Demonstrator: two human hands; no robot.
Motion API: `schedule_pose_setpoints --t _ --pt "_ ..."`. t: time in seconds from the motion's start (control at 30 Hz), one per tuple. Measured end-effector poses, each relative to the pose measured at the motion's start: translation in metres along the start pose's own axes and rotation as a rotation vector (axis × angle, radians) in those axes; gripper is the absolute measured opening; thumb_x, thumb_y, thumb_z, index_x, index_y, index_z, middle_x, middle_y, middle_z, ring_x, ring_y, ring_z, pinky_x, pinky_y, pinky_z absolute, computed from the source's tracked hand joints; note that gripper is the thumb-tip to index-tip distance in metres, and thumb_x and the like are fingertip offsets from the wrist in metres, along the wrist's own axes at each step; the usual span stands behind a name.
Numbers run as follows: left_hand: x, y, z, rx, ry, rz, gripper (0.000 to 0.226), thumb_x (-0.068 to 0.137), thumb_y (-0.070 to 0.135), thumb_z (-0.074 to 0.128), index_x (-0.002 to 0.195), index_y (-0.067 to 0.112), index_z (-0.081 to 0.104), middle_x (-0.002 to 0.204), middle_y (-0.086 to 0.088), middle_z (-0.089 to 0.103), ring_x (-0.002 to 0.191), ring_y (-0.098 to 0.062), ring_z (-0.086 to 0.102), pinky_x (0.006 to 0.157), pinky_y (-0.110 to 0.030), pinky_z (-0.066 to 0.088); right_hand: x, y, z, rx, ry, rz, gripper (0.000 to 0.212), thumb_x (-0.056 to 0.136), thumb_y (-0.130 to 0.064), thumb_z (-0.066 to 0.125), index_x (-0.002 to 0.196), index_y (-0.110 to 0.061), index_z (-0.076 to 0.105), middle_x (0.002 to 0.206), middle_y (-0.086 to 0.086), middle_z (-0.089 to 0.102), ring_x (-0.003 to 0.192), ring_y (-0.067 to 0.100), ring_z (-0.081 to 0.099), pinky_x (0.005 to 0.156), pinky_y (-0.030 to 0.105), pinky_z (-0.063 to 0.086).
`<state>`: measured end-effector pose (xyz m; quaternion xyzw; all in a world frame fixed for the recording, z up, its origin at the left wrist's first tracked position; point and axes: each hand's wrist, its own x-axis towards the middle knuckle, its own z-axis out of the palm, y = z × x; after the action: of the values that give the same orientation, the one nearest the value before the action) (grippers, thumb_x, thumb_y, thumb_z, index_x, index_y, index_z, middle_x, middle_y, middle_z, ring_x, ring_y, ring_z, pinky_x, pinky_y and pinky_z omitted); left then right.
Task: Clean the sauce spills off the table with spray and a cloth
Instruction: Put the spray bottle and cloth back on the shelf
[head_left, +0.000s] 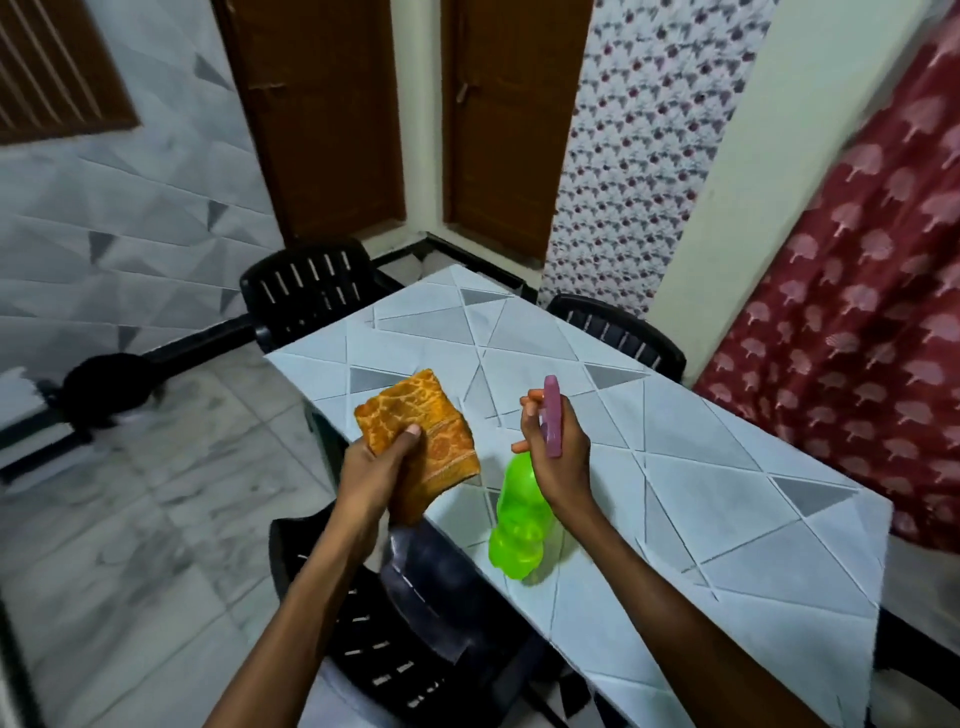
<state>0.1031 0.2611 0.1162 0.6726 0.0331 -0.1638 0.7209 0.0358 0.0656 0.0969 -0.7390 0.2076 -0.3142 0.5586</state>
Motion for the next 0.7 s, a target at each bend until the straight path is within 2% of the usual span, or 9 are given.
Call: schedule_pose_setpoints --t 0.13,0.2,0.33,0.43,0.5,0.6,0.7 --pt "0.002 0.013 -0.075 -0.004 0.050 0.061 0.009 0.088 0.025 0.071 0.090 0.016 0.071 0.082 0.003 0.076 0.081 -0.017 0.072 0.064 -0.027 0.056 -0.013 -0.028 0.074 -0.003 -0.143 -0.002 0.008 0.100 -0.035 0.061 0.101 -0.041 0.058 0.099 -0.022 0.071 0.070 0.013 0.075 0.075 0.052 0.061" --pt "0.005 0.022 -0.117 -0.021 0.075 0.072 0.007 0.089 0.023 0.071 0.088 0.016 0.071 0.079 0.004 0.076 0.076 -0.014 0.072 0.066 -0.028 0.056 -0.020 -0.045 0.117 -0.010 -0.210 -0.026 0.005 0.101 -0.033 0.061 0.104 -0.036 0.059 0.095 -0.025 0.070 0.065 0.017 0.074 0.073 0.046 0.060" --pt "0.021 0.044 -0.207 -0.014 0.152 0.108 0.004 0.089 0.022 0.070 0.089 0.019 0.071 0.080 0.005 0.076 0.076 -0.013 0.072 0.071 -0.031 0.055 -0.030 -0.080 0.200 -0.047 -0.318 -0.038 0.022 0.100 -0.030 0.062 0.116 -0.015 0.061 0.104 -0.008 0.069 0.067 0.020 0.075 0.061 0.022 0.054" --pt "0.044 0.070 -0.275 0.010 0.195 0.143 0.004 0.089 0.024 0.071 0.089 0.020 0.070 0.084 0.003 0.075 0.079 -0.016 0.071 0.072 -0.033 0.054 -0.034 -0.106 0.269 -0.009 -0.381 -0.054 0.025 0.099 -0.029 0.064 0.118 -0.012 0.060 0.112 0.002 0.067 0.075 0.024 0.075 0.061 0.018 0.054" --pt "0.058 0.085 -0.317 0.021 0.229 0.157 0.006 0.089 0.025 0.071 0.085 0.019 0.070 0.082 0.002 0.074 0.078 -0.017 0.069 0.073 -0.033 0.052 -0.039 -0.124 0.314 0.023 -0.407 -0.072 0.022 0.099 -0.025 0.064 0.116 -0.013 0.058 0.110 0.002 0.066 0.079 0.029 0.074 0.059 0.014 0.052" --pt "0.078 0.103 -0.366 0.021 0.264 0.157 0.008 0.089 0.026 0.071 0.085 0.019 0.070 0.083 0.001 0.073 0.078 -0.017 0.069 0.068 -0.029 0.052 -0.041 -0.145 0.371 0.046 -0.455 -0.105 0.020 0.099 -0.024 0.065 0.116 -0.018 0.057 0.104 -0.010 0.065 0.073 0.021 0.073 0.062 0.017 0.055" --pt "0.103 0.116 -0.411 0.010 0.292 0.153 0.008 0.088 0.026 0.072 0.086 0.018 0.070 0.087 0.000 0.074 0.082 -0.019 0.070 0.074 -0.033 0.053 -0.034 -0.151 0.433 0.051 -0.482 -0.141 0.016 0.098 -0.027 0.066 0.109 -0.034 0.057 0.096 -0.014 0.068 0.068 0.006 0.070 0.071 0.033 0.062"
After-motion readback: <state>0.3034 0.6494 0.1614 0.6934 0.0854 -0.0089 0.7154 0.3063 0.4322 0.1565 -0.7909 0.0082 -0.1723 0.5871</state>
